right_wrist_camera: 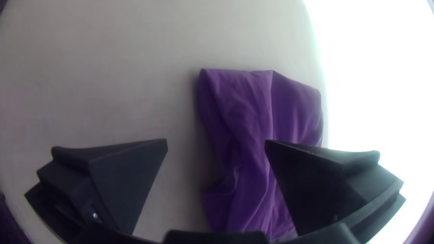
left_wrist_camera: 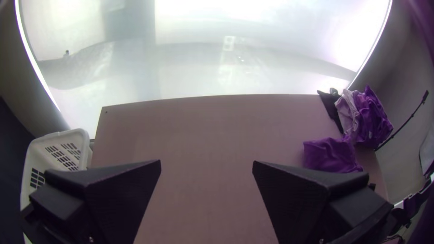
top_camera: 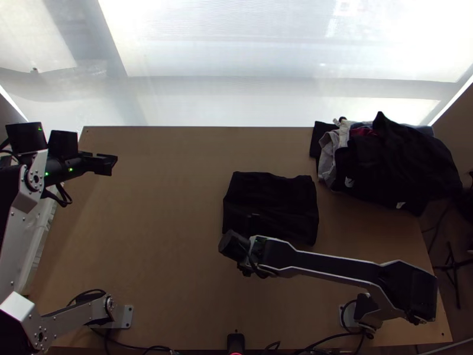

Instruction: Fold the t-shirt

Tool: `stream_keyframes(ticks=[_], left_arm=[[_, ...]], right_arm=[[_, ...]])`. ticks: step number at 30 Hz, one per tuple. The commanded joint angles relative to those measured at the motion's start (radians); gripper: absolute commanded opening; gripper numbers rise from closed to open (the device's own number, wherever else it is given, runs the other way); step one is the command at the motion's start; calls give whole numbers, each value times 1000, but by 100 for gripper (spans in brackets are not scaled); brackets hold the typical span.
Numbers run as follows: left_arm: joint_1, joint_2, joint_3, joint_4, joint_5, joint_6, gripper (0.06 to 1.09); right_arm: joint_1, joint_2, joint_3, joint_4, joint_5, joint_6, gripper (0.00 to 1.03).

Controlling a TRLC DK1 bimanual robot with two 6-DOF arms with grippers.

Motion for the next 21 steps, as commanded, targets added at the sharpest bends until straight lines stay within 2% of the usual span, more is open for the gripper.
stream_keyframes(ticks=[1, 9, 15, 21], left_arm=[[82, -46, -92, 33, 33, 40, 104], [142, -52, -129, 47, 69, 81, 104], [166, -50, -134, 49, 86, 103, 104], [198, -41, -135, 50, 111, 120, 104]], right_arm=[[15, 60, -52, 136, 100, -80, 100], [1, 83, -81, 286, 193, -222, 100], [-34, 113, -76, 351, 198, -296, 100], [-82, 137, -78, 360, 198, -301, 100]])
